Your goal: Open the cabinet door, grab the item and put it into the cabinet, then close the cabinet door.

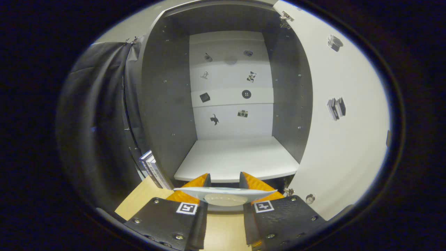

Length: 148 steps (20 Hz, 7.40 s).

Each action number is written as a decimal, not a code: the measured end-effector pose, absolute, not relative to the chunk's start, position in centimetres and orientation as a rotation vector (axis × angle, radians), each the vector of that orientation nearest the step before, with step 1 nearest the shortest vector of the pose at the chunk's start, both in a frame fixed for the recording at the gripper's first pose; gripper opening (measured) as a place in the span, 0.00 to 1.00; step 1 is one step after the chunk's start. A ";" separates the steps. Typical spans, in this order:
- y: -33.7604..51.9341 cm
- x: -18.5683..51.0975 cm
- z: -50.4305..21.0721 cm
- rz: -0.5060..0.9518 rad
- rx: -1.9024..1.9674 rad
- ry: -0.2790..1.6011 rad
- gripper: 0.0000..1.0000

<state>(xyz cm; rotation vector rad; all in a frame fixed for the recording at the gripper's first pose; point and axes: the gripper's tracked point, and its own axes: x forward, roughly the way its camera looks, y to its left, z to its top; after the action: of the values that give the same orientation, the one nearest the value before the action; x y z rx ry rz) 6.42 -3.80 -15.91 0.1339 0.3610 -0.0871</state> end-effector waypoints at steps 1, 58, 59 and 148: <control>-4.0 7.2 -15.4 -0.089 0.143 0.350 0.44; -7.7 11.6 -8.5 -0.109 0.132 0.235 0.98; -7.8 10.4 -7.7 -0.116 0.124 0.217 0.98; 1.3 1.2 -3.2 0.276 0.159 0.138 0.99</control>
<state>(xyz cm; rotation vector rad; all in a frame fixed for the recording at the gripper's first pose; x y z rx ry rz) 1.18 1.34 -3.25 0.1592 0.1375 0.2764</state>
